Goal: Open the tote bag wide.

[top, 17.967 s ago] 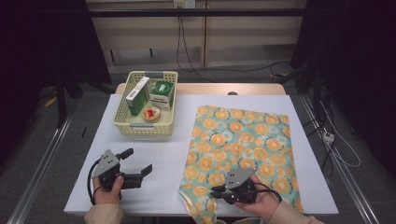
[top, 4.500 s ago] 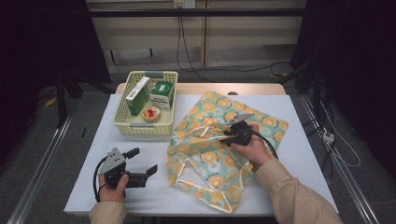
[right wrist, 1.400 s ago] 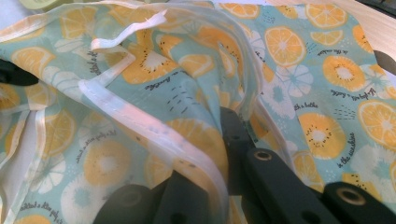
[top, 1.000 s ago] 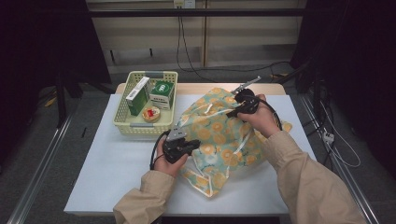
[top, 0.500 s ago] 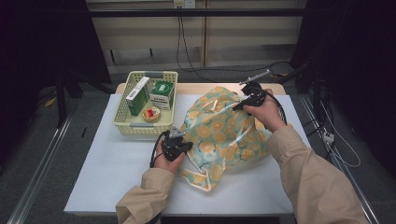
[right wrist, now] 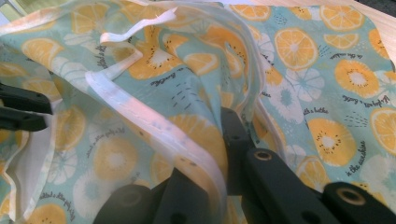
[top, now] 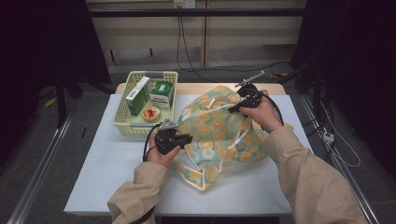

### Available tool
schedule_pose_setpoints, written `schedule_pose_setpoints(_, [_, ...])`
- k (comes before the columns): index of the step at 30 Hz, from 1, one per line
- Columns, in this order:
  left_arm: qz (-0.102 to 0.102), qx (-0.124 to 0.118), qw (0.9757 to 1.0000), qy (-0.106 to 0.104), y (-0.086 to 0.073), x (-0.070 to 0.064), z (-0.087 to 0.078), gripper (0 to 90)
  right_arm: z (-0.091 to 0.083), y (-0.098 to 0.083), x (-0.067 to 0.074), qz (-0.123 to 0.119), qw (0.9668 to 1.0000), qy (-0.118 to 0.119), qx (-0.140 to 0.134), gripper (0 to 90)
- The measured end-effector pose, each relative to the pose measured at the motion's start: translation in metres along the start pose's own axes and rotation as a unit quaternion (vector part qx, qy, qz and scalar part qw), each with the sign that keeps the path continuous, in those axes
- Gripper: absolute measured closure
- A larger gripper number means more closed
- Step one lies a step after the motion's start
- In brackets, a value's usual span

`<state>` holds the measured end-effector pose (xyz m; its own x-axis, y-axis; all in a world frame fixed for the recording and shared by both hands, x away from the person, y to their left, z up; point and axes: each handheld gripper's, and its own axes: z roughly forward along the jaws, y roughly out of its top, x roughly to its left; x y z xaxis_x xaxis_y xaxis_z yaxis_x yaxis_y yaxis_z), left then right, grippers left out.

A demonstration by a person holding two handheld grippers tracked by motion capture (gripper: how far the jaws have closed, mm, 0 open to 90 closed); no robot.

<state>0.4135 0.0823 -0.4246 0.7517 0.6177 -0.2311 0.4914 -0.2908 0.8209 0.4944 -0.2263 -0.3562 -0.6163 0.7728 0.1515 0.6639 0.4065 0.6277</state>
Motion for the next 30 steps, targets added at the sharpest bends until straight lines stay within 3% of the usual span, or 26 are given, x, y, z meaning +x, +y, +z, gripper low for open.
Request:
schedule_pose_setpoints(4, [0.005, -0.02, 0.9998, -0.006, 0.016, -0.004, -0.017, 54.6, 0.001, 0.0, 0.001, 0.001, 1.0, 0.001, 0.001, 90.0])
schedule_pose_setpoints(6, [0.003, -0.023, 0.9996, -0.014, 0.024, -0.002, -0.024, 39.7, 0.001, 0.0, 0.001, 0.002, 1.0, 0.001, 0.0, 90.0])
schedule_pose_setpoints(8, [0.0, -0.024, 0.9995, -0.021, 0.031, 0.001, -0.03, 33.4, 0.001, 0.0, 0.002, 0.0, 1.0, 0.001, 0.001, 90.0])
schedule_pose_setpoints(11, [0.012, -0.026, 0.9996, -0.007, 0.04, 0.005, -0.038, 23.4, 0.001, 0.0, 0.004, -0.002, 1.0, 0.002, 0.002, 90.0])
schedule_pose_setpoints(16, [0.012, -0.025, 0.9996, 0.009, 0.05, 0.017, -0.047, 14.9, 0.0, 0.0, 0.006, -0.004, 1.0, 0.005, 0.001, 90.0])
schedule_pose_setpoints(24, [0.015, -0.021, 0.9994, 0.023, 0.061, 0.047, -0.055, 9.6, -0.004, -0.002, 0.004, -0.001, 1.0, 0.007, -0.006, 90.0])
schedule_pose_setpoints(30, [0.025, -0.013, 0.9984, 0.049, 0.069, 0.072, -0.059, 8.5, -0.005, -0.005, 0.003, 0.001, 0.9999, 0.009, -0.006, 90.0])
